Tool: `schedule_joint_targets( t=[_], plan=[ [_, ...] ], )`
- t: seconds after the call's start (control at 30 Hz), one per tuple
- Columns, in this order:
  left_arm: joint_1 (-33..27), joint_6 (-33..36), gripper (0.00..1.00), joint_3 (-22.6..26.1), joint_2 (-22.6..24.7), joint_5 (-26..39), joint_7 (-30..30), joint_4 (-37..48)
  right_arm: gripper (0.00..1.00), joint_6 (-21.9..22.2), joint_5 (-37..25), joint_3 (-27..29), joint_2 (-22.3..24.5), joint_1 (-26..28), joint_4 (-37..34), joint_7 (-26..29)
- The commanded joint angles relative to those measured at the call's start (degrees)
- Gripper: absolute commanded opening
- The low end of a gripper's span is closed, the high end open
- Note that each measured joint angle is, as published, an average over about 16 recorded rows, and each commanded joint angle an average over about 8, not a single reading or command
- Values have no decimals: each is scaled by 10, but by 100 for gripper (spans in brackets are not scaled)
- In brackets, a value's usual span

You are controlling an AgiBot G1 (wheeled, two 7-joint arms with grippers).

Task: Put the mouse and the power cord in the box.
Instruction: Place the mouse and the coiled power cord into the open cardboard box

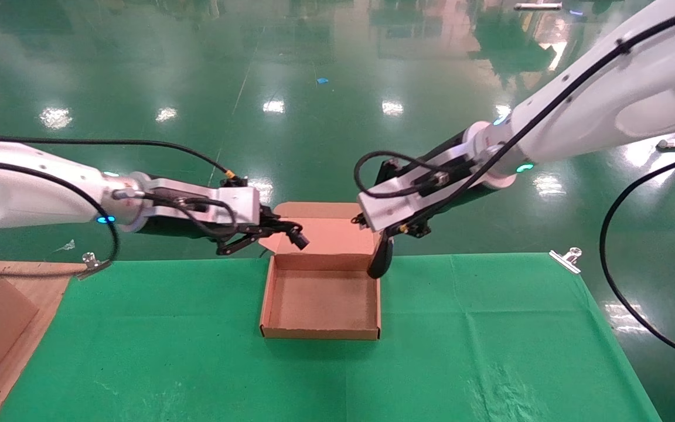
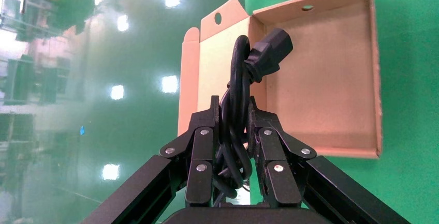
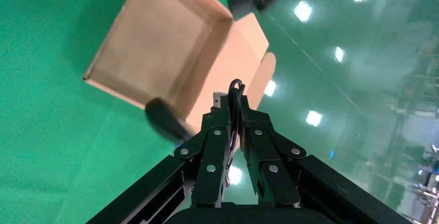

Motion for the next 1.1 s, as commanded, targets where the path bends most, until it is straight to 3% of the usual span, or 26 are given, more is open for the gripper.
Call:
schedule_joint_targets(
  t=[0.03, 0.23, 0.5, 0.53, 0.57, 0.77, 0.8, 1.1],
  plan=[
    [3, -21, 0, -2, 12, -3, 0, 4, 0, 6, 8, -6, -1, -4, 13, 6],
    [33, -59, 0, -16, 36, -22, 11, 10, 0, 5, 30, -19, 4, 2, 9, 6],
    [132, -168, 0, -59, 67, -92, 55, -35, 0, -10, 47, -21, 14, 18, -34, -18],
    [144, -179, 3, -60, 68, -98, 62, -46, 0, -11, 48, -21, 15, 20, -40, -22],
    [154, -189, 13, -60, 69, -102, 68, -57, 0, -12, 49, -21, 16, 21, -46, -26],
    [186, -231, 88, -48, 70, -126, 82, -99, 0, -10, 52, -21, 20, 21, -83, -49],
    [188, -234, 97, -45, 70, -129, 81, -102, 0, -9, 53, -21, 20, 20, -89, -53],
    [191, -250, 100, -14, 69, -154, 74, -112, 0, -7, 57, -19, 17, 17, -124, -79]
  ],
)
